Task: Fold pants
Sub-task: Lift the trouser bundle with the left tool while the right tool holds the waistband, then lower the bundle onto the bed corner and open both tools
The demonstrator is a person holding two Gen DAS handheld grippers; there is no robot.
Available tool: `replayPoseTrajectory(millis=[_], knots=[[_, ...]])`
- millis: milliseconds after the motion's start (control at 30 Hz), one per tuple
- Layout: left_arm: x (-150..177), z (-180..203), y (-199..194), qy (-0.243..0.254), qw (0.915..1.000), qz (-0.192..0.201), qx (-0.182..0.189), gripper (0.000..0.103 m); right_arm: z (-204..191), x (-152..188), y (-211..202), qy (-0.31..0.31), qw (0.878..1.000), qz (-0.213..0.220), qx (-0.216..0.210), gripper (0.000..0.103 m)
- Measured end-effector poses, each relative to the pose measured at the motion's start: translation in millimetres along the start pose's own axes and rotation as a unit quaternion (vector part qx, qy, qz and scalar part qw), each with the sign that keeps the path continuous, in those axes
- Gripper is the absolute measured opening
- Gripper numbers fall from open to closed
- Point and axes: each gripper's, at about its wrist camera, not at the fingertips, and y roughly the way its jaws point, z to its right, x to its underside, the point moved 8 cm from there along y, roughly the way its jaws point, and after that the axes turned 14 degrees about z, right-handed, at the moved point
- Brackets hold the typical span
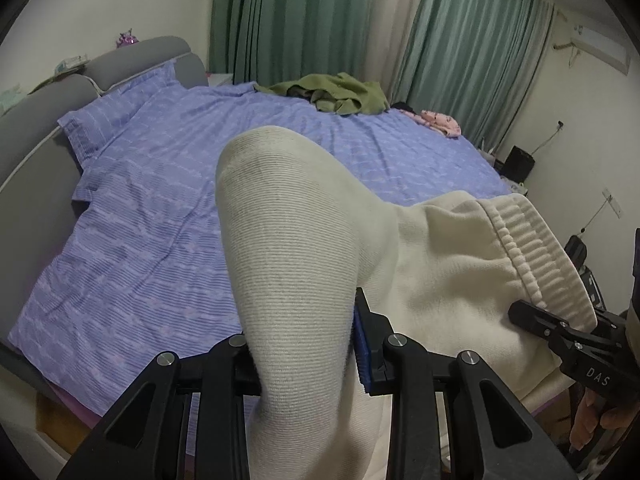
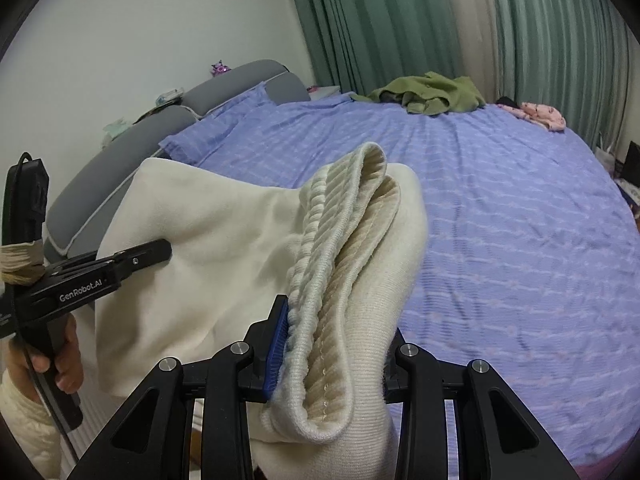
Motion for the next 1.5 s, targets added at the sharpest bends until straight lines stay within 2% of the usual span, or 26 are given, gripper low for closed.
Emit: replayPoseTrajectory(millis=[300, 633, 1000, 1167, 1267, 1400, 1500], knots=[[-14, -89, 35, 0.031, 0.9984, -0.037, 0.028, 0.031, -69, 6, 66, 0.029, 0.999, -0.026, 0.031, 0.035], [-24, -172, 110, 0.036, 0.9971, -0.054, 0.039, 0.031, -108, 12, 158, 0.036, 0.998, -0.045, 0.037, 0.035], [5, -247, 243, 0.036, 0.9927, -0.108, 0.041, 0.031, -101, 45, 287, 0.043, 0.995, -0.081, 0.047, 0.035], [23, -273, 288, 0.025, 0.9905, -0.132, 0.027, 0.031, -95, 64, 340, 0.036, 0.992, -0.102, 0.061, 0.035], [35, -284, 312, 0.038, 0.987, -0.155, 0.015, 0.032, -96, 76, 363, 0.028, 0.99, -0.121, 0.068, 0.035], [48, -295, 327, 0.05, 0.9817, -0.183, 0.001, 0.04, -88, 93, 376, 0.063, 0.983, -0.155, 0.069, 0.035], [54, -304, 323, 0.059, 0.9803, -0.187, -0.023, 0.05, -78, 104, 374, 0.067, 0.978, -0.176, 0.091, 0.041]])
